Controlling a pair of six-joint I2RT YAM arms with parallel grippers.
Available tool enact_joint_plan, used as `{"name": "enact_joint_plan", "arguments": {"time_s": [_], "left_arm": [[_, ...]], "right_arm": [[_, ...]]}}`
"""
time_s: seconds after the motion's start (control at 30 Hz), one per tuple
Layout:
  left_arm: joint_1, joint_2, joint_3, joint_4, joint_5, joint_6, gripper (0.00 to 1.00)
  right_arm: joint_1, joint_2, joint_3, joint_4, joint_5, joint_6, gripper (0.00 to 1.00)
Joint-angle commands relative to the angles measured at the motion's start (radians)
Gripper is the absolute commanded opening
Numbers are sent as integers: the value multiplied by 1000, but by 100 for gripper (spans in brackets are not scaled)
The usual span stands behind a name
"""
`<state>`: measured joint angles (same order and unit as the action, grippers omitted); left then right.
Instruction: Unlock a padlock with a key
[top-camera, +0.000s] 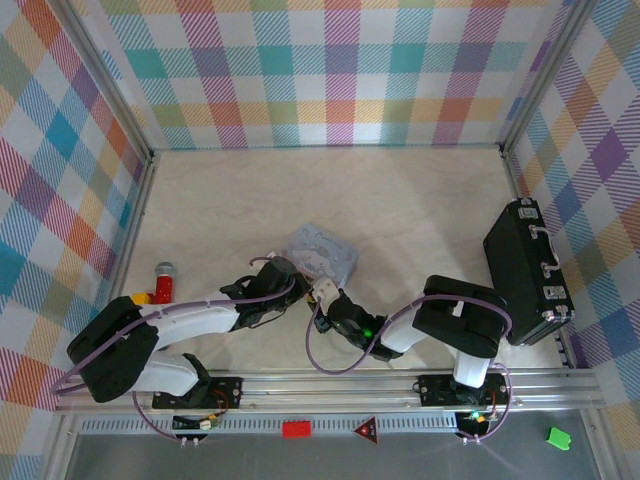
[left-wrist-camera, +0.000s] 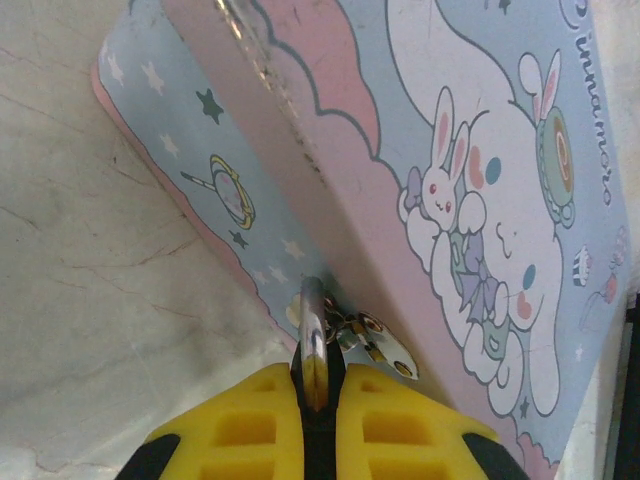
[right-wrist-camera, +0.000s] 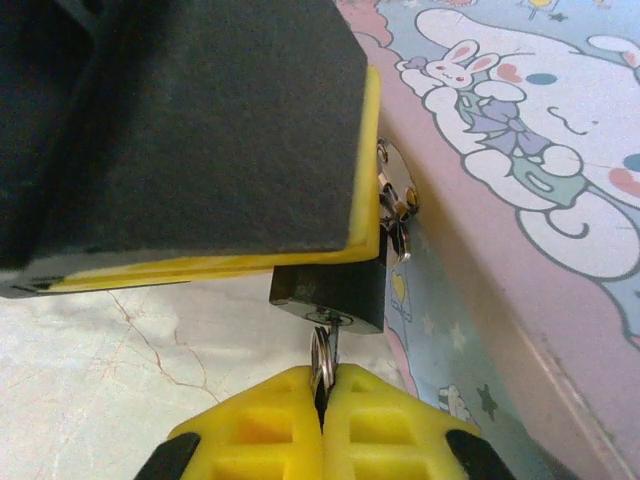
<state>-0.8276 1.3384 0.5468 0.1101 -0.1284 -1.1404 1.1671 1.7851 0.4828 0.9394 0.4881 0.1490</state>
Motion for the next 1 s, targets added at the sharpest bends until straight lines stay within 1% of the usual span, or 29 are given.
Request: {"name": "enact_joint_plan", "arguments": {"time_s": [0.0,0.1,0.17,0.3,0.4,0.5,0.7,0.77,0.87,0.9,0.97], "left_arm": [[-61,0,18,-25,74,-55,0],[-65,-9,11,-37,64,-53,0],[-64,-14,1,-35,56,-53,0],[-60,-6,-20,-8,52,-51,0],[-59,9,-20,4,55,-41,0],[-59,25,-16,14,61,-33,0],[-59,42,-15,37,77,-20,0],[-59,43,-19,46,78,-19,4],[-59,42,-21,46,79,-20,6],[-59,44,-20,46,80,-21,6],[-59,47,-16,37,81,-24,1]], "right_arm": [[-46,-13,43,122,17,92,0],[-117,-34,-1,162,-90,223,0],[-170,-40,-47,238,-166,318,0],[-281,-14,-132,378,-317,563,0],[-306,15,-154,416,-358,676,0],[-313,41,-162,434,-379,757,0],[-328,70,-163,449,-392,803,0],[-330,76,-162,443,-390,796,0],[-327,85,-162,432,-386,761,0],[-327,87,-162,427,-385,743,0],[-325,88,-164,431,-385,690,0]]}}
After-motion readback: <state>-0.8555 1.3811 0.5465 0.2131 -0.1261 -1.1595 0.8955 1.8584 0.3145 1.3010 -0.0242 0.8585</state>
